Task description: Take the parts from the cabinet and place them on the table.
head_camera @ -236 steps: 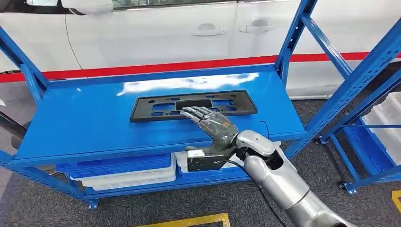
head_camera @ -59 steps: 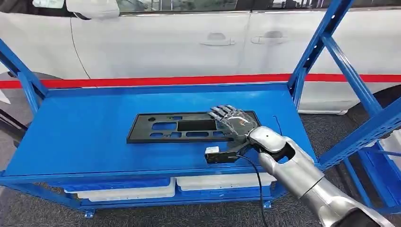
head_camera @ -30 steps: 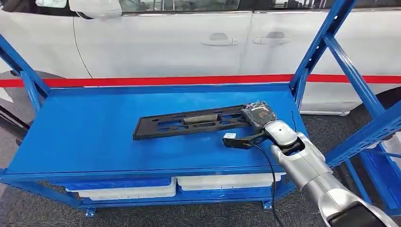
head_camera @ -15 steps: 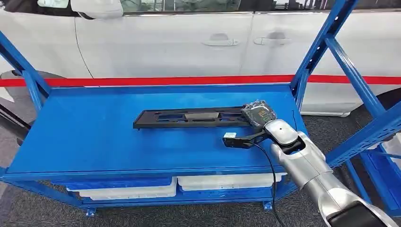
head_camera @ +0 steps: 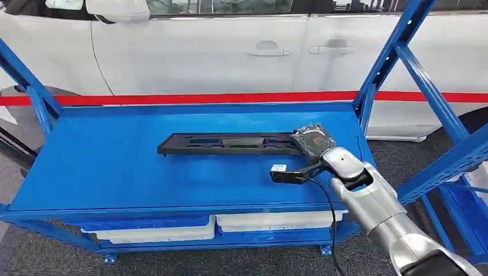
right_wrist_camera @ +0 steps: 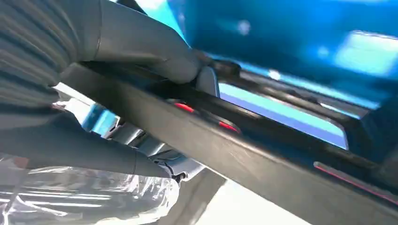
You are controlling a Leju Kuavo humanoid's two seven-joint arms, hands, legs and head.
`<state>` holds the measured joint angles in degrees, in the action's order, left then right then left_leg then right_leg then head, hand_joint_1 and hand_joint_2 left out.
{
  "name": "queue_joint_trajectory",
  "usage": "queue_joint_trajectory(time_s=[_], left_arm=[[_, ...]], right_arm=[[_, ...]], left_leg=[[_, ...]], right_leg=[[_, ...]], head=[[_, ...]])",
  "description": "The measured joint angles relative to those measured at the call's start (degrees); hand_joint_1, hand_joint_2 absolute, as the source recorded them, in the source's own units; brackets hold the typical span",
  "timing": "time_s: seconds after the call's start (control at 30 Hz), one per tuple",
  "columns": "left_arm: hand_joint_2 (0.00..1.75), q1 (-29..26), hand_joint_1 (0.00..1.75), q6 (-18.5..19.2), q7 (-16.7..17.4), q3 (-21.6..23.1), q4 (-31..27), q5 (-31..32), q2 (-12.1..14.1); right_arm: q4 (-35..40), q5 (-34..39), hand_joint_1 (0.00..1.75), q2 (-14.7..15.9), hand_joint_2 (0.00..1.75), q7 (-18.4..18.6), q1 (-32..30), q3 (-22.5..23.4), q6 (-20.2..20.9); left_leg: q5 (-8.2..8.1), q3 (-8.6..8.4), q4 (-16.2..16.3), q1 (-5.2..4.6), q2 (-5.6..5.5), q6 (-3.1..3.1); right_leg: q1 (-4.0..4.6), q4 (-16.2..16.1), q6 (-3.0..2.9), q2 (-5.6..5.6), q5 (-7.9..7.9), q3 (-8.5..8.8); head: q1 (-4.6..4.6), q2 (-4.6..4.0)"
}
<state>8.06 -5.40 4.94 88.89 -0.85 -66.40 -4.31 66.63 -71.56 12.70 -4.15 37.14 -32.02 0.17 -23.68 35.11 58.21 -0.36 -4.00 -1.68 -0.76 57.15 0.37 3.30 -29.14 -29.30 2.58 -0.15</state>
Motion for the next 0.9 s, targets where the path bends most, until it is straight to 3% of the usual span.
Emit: queue_joint_trajectory(time_s=[0.1, 0.13, 0.23, 0.27, 0.3, 0.37, 0.43, 0.47, 0.5, 0.53, 0.57, 0.63, 0.67, 0.7, 0.77, 0.8, 0.83, 0.87, 0.9], left_arm=[[1.75, -0.2, 0.00, -0.5, 0.2, 0.0, 0.0, 0.0, 0.0], [1.75, -0.2, 0.00, -0.7, 0.4, 0.0, 0.0, 0.0, 0.1], [1.75, -0.4, 0.00, -1.0, 1.0, 0.0, 0.1, 0.3, 0.2], [1.75, -0.5, 0.00, -1.0, 1.0, 0.0, 0.1, 0.4, 0.2], [1.75, -0.6, 0.00, -1.0, 1.0, 0.0, 0.1, 0.5, 0.2], [1.75, -0.6, 0.00, -0.9, 0.9, 0.0, 0.1, 1.1, 0.1], [1.75, -0.6, 0.00, -0.7, 0.5, 0.0, 0.1, 1.6, 0.1], [1.75, -0.6, 0.00, -0.7, 0.4, 0.0, 0.1, 1.7, 0.1], [1.75, -0.6, 0.00, -0.7, 0.4, 0.0, 0.1, 1.8, 0.1], [1.75, -0.7, 0.00, -0.7, 0.4, 0.0, 0.1, 1.8, 0.1], [1.75, -0.7, 0.00, -0.7, 0.3, 0.0, 0.1, 2.2, 0.1], [1.75, -0.6, 0.00, -0.7, -0.1, 0.0, 0.1, 2.3, 0.0], [1.75, -0.6, 0.00, -0.8, -0.1, 0.0, 0.1, 2.2, 0.0], [1.75, -0.6, 0.00, -0.9, 0.0, 0.0, 0.1, 2.2, 0.0], [1.75, -0.7, 0.00, -0.9, 0.0, 0.0, 0.1, 2.2, -0.1], [1.75, -0.7, 0.00, -0.9, 0.1, 0.0, 0.1, 2.1, -0.1], [1.75, -0.7, 0.00, -1.1, 0.3, 0.0, 0.1, 2.1, -0.1], [1.75, -0.7, 0.00, -1.2, 0.5, 0.0, 0.1, 2.1, -0.1], [1.75, -0.7, 0.00, -1.2, 0.7, 0.0, 0.1, 2.2, -0.2]], right_arm=[[7.8, 1.9, 1.75, 0.3, 1.75, -0.8, -2.1, 0.0, 1.8], [9.8, 2.2, 1.75, 0.3, 1.75, -0.9, -2.5, 0.2, 2.0], [16.6, 4.0, 1.75, 0.3, 1.75, -2.4, -3.8, 0.8, 2.2], [18.7, 4.5, 1.75, 0.3, 1.75, -2.8, -4.2, 1.0, 2.2], [20.8, 4.7, 1.75, 0.3, 1.75, -3.0, -4.5, 1.2, 2.2], [23.9, 5.0, 1.75, 0.3, 1.75, -3.1, -5.1, 1.8, 2.3], [25.8, 5.2, 1.75, 0.0, 1.75, -3.3, -5.8, 2.1, 2.3], [26.6, 5.2, 1.75, -0.1, 1.75, -3.3, -6.5, 2.4, 2.3], [27.0, 5.1, 1.75, -0.2, 1.75, -3.3, -7.0, 2.5, 2.3], [27.4, 5.1, 1.75, -0.2, 1.75, -3.3, -7.3, 2.7, 2.2], [27.7, 5.1, 1.75, -0.1, 1.75, -3.3, -7.3, 2.8, 2.2], [28.4, 5.1, 1.75, -0.1, 1.75, -3.4, -7.3, 3.1, 2.0], [28.6, 5.1, 1.75, -0.1, 1.75, -3.5, -7.3, 3.4, 1.9], [28.8, 5.1, 1.75, -0.1, 1.75, -3.5, -7.4, 3.6, 1.8], [29.1, 5.1, 1.75, -0.1, 1.75, -3.5, -7.5, 3.8, 1.7], [29.2, 5.1, 1.75, 0.0, 1.75, -3.5, -7.5, 3.9, 1.7], [29.3, 5.1, 1.75, 0.0, 1.75, -3.5, -7.5, 4.0, 1.7], [29.3, 5.1, 1.75, 0.1, 1.75, -3.5, -7.6, 4.0, 1.6], [29.5, 5.1, 1.75, 0.3, 1.75, -3.5, -7.6, 4.0, 1.6]], left_leg=[[-0.01, 0.09, 0.0, -0.01, 0.16, 0.01], [-0.23, 0.21, 0.4, -0.39, 0.22, -0.13], [-0.39, 0.25, 0.4, -0.35, 0.21, -0.40], [-0.07, 0.15, 0.4, -0.36, 0.24, -0.56], [0.32, -0.18, -0.5, 0.20, 0.46, -0.89], [0.79, -0.54, -1.2, 0.52, 0.87, -1.20], [0.79, -0.41, -1.1, 0.49, 1.17, -1.20], [0.79, -0.32, -1.1, 0.47, 1.26, -1.20], [0.79, -0.22, -0.9, 0.48, 1.29, -1.19], [0.79, -0.10, -0.7, 0.50, 1.32, -1.17], [0.78, 0.07, -0.4, 0.51, 1.34, -1.14], [0.63, 0.50, 0.3, 0.50, 1.35, -0.81], [0.68, 1.00, 0.6, 0.29, 1.34, -0.31], [0.93, 1.21, 0.7, 0.27, 1.39, 0.14], [1.49, 1.51, 0.6, 0.27, 1.46, 0.95], [1.86, 1.64, 0.4, 0.30, 1.47, 1.51], [1.00, 1.89, 0.8, 0.72, 1.60, 1.86], [-1.00, 2.66, 2.1, 0.67, 2.22, 2.18], [-4.26, 3.73, 5.3, 0.74, 2.74, 2.51]], right_leg=[[-0.01, 0.0, 0.00, -0.19, 0.00, -0.19], [-0.17, -0.2, 0.18, -0.20, 0.09, -0.21], [-0.43, -0.3, 0.42, -0.20, -0.01, -0.22], [-0.47, -0.4, 0.75, -0.30, 0.28, -0.15], [-0.12, -0.3, 0.90, -0.43, 0.13, -0.13], [-0.37, 3.0, 0.72, -2.03, -3.00, -1.58], [-0.61, 12.0, 0.81, -2.68, -7.46, -5.61], [-0.62, 16.5, 0.94, -2.70, -8.87, -7.63], [-0.65, 18.2, 1.00, -2.69, -8.62, -8.43], [-0.74, 17.0, 1.02, -2.69, -6.79, -7.89], [-0.85, 13.6, 0.96, -2.67, -4.32, -6.33], [-1.01, 4.1, 0.74, -2.33, 0.04, -1.50], [-0.68, 1.8, 0.53, -1.91, -1.09, -0.14], [-0.34, 2.0, 0.30, -2.25, -0.27, -0.90], [-0.12, 1.8, -0.10, -2.44, -0.18, -1.37], [-0.07, 1.6, -0.66, -2.45, 0.27, -1.59], [-0.65, 1.1, -1.30, -2.04, 0.97, -2.00], [-0.58, 1.0, -1.75, -1.95, 1.42, -2.36], [-0.58, 1.0, -2.11, -1.92, 1.86, -2.92]], head=[[0.00, 0.00], [0.00, 0.00], [0.00, 0.00], [0.00, 0.00], [0.00, 0.00], [0.00, 0.00], [0.02, 0.00], [0.00, 0.00], [0.00, 0.00], [0.00, 0.00], [0.00, 0.00], [0.00, 0.00], [0.00, 0.00], [0.02, 0.00], [0.02, 0.00], [0.00, 0.00], [-0.02, 0.00], [0.02, 0.00], [0.00, 0.00]])
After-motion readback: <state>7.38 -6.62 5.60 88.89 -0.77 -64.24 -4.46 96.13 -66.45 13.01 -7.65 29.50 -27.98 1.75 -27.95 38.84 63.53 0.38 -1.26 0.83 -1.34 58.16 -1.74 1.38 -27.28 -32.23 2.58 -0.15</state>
